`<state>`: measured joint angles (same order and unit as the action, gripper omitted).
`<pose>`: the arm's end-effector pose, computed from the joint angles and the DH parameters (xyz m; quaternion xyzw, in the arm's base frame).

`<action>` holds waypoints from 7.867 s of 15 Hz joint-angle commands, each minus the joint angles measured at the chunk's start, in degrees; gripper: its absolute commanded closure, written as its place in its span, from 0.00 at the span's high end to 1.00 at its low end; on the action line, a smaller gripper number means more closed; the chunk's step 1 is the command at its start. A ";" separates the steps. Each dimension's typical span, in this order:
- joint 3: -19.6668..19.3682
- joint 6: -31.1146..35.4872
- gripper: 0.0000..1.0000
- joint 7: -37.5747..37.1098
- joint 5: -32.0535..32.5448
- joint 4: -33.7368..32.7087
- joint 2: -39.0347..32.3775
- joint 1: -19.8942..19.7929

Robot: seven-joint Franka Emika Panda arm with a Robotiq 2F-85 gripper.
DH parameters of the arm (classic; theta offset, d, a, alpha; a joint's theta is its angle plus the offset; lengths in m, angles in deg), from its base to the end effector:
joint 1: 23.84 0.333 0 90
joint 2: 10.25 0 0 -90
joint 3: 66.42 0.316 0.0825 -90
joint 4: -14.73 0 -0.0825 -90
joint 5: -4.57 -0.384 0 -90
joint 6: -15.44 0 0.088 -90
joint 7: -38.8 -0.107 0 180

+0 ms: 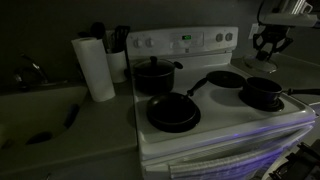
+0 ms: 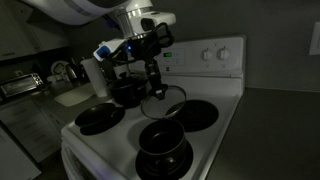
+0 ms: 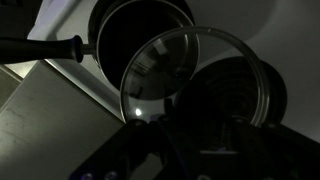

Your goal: Remove the smaller pots lid and put it on the stove

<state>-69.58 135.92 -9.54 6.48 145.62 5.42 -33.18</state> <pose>0.4623 -0.1052 0.4719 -0.8657 0.4985 -0.0458 0.0072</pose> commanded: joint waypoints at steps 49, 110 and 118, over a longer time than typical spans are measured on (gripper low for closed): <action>7.42 5.35 0.16 -2.88 -10.40 6.67 -5.80 11.39; 7.23 8.43 1.00 -29.34 -8.09 3.72 -17.11 16.00; 7.17 0.42 1.00 -26.94 0.80 -0.54 -15.98 15.71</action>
<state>-62.57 138.79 -38.13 4.74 146.38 -11.54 -16.68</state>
